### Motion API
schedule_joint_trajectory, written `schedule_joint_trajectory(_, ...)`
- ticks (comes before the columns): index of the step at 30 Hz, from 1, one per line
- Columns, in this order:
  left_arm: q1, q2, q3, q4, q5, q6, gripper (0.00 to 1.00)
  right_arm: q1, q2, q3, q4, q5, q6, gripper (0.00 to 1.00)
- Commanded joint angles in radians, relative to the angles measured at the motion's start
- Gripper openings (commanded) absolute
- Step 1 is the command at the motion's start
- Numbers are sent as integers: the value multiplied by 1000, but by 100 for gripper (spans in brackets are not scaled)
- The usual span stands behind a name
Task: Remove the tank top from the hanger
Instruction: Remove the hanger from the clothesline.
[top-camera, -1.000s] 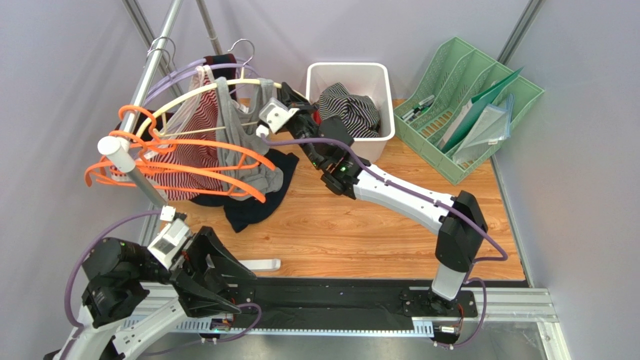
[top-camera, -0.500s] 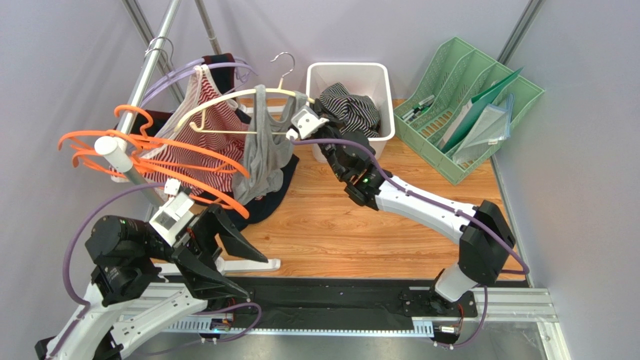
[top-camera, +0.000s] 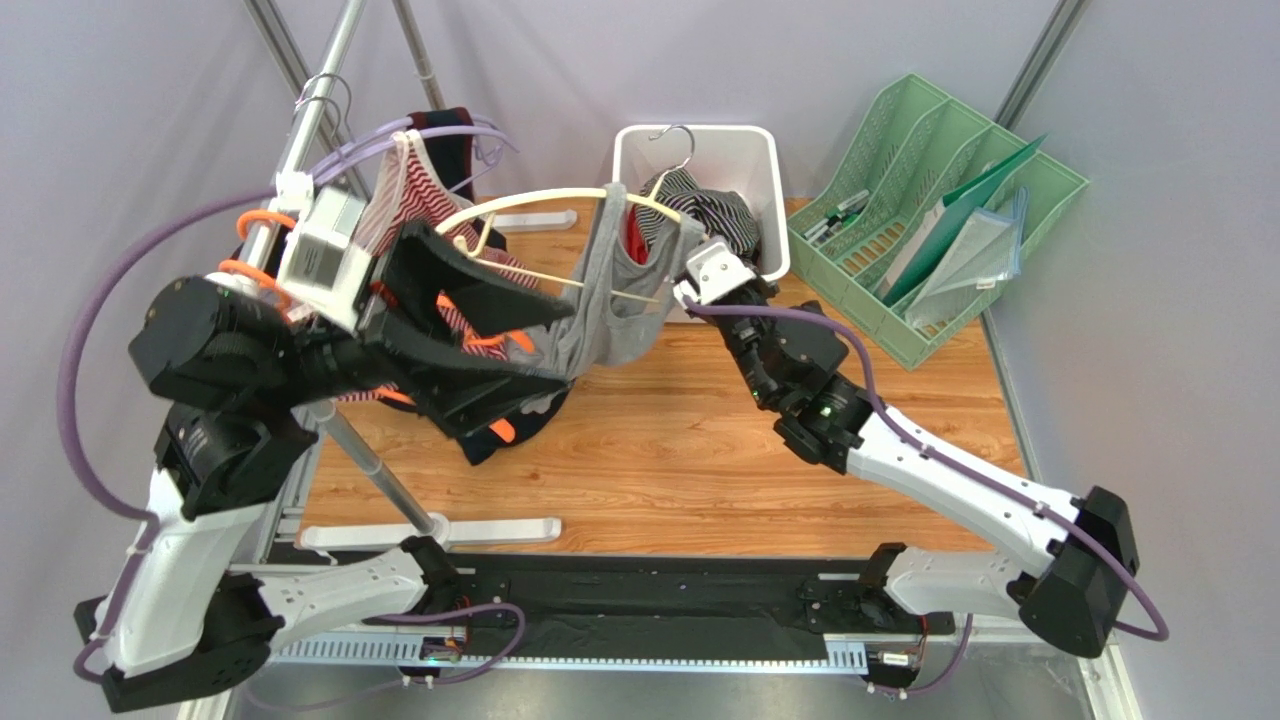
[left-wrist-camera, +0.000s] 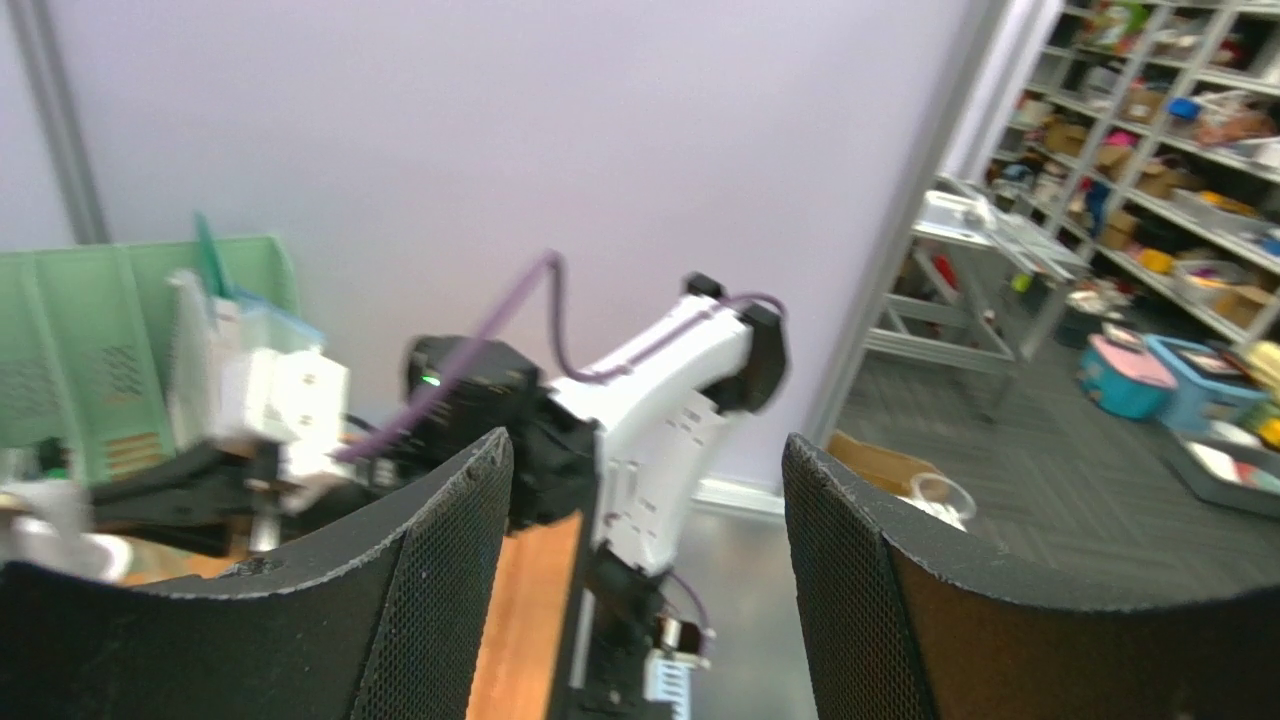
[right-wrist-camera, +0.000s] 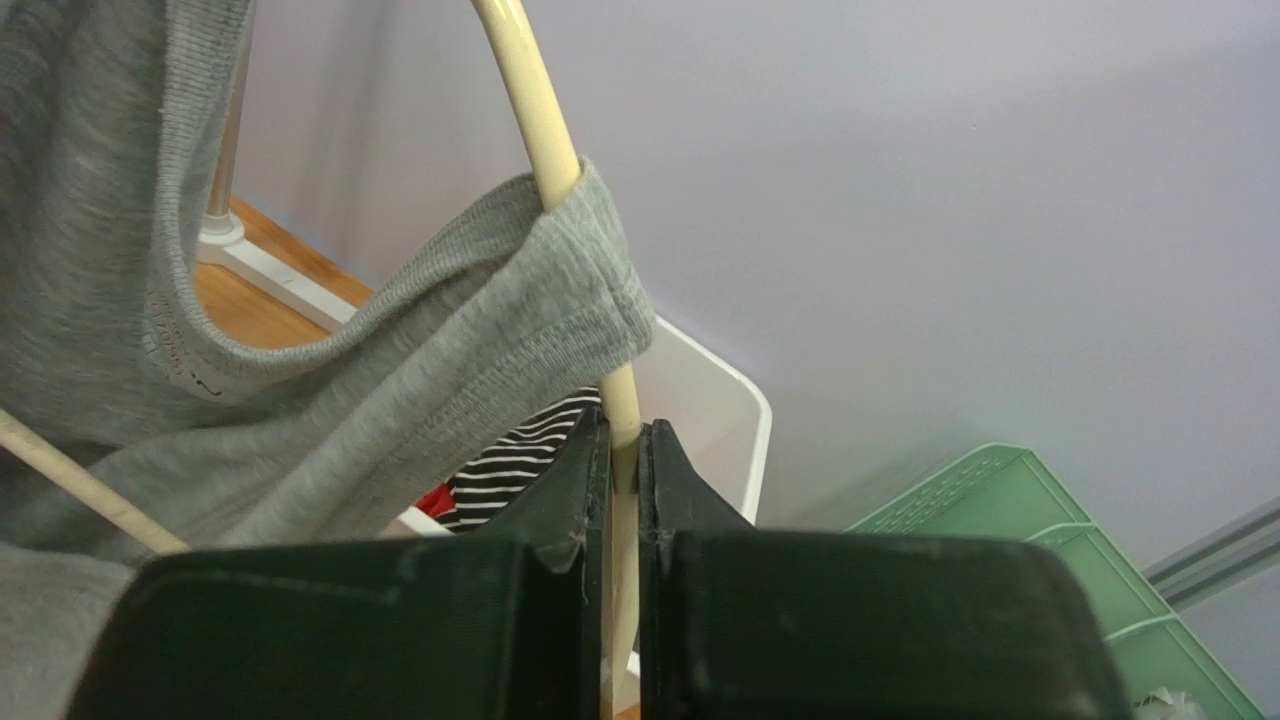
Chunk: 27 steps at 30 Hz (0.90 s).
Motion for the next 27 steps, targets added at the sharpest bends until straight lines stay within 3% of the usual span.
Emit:
schedule_joint_trajectory(1,-2,182,134,-107,-124,144,72,1,-75,42,-89,-19,112,0)
schedule_joint_trajectory(7,-2,398,364,-228,-248,253,71,5,-134,102,-293,-54,126,0)
schedule_joint_trajectory(11,-2,492,439,-279,-312,308,71,6,-164,125,-405,-74,116,0)
schedule_joint_trajectory(16,0,531,429,-349,-473,353,69,6,-203,123,-479,-73,72,0)
schedule_joint_trajectory(27,-2,517,373,-371,-602,312,59,6,-219,126,-505,-80,73,0)
